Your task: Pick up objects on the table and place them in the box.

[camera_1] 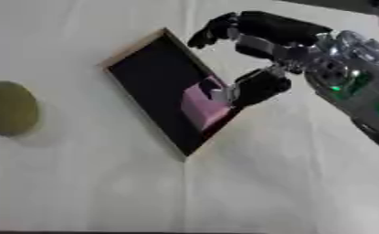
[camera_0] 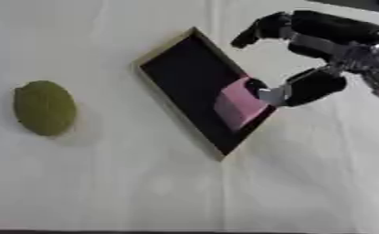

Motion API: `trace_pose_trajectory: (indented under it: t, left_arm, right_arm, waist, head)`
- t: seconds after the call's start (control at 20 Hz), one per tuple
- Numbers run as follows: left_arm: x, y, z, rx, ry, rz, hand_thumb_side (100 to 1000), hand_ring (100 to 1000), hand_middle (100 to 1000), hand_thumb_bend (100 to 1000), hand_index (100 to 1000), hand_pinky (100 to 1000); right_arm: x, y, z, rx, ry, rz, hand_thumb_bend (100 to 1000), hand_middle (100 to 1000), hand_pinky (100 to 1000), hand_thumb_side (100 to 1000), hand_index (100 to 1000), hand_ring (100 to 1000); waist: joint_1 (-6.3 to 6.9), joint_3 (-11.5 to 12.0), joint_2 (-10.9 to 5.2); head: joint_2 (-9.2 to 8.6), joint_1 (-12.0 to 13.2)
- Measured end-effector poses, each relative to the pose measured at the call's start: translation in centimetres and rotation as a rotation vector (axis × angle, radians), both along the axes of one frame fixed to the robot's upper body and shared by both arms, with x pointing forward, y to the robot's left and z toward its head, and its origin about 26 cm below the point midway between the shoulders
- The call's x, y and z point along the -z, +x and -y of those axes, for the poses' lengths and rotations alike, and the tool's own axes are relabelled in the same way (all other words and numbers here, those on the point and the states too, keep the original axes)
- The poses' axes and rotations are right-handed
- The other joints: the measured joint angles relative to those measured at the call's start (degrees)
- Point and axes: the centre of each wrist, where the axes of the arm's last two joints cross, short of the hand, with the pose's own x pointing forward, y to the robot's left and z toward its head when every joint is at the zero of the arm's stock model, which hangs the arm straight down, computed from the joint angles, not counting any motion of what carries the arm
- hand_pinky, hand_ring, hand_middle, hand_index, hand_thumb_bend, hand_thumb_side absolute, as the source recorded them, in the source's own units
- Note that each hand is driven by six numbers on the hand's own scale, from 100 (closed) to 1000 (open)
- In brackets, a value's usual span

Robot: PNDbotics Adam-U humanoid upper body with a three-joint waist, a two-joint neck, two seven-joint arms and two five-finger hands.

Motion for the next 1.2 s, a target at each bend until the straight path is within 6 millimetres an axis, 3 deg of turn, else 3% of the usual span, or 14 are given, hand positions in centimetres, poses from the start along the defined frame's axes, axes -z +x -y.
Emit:
trace_pose_trajectory:
  t: [0.05,0.35,0.6,0.95,1.2]
  left_arm:
    - [-0.1,0.0,0.0,0.001,0.002,0.003,688,807,774,100,846,872]
    - [-1.4,0.2,0.4,0.008,0.065,0.011,656,809,778,100,855,867]
    - [-3.7,0.3,0.4,-0.06,0.289,-0.058,606,807,779,101,875,850]
    - [-6.6,-0.2,-0.2,-0.261,0.771,-0.321,592,830,806,296,904,844]
    - [-7.6,-0.6,-0.7,-0.325,1.041,-0.503,551,835,812,472,910,841]
  right_arm:
    - [0.0,0.0,0.4,-0.008,0.039,0.015,100,740,841,611,850,790]
    - [0.6,-0.6,3.5,-0.048,0.174,0.092,100,757,850,567,858,799]
    - [1.8,-1.3,6.1,-0.03,0.236,0.175,100,743,857,580,851,795]
    - [4.1,-2.2,8.8,0.026,0.33,0.289,100,716,847,638,824,778]
    - [5.2,-2.6,9.5,0.07,0.38,0.348,100,705,840,622,812,767]
  waist:
    - [0.13,-0.1,0.0]
    - [1.26,-1.2,-0.07]
    - [2.15,-2.0,-0.23]
    - [2.86,-2.7,-0.33]
    - [3.07,-2.7,-0.33]
  head:
    - [0.0,0.6]
    - [0.0,3.9]
    - [0.19,6.0]
    - [0.87,6.2]
    - [0.97,5.8]
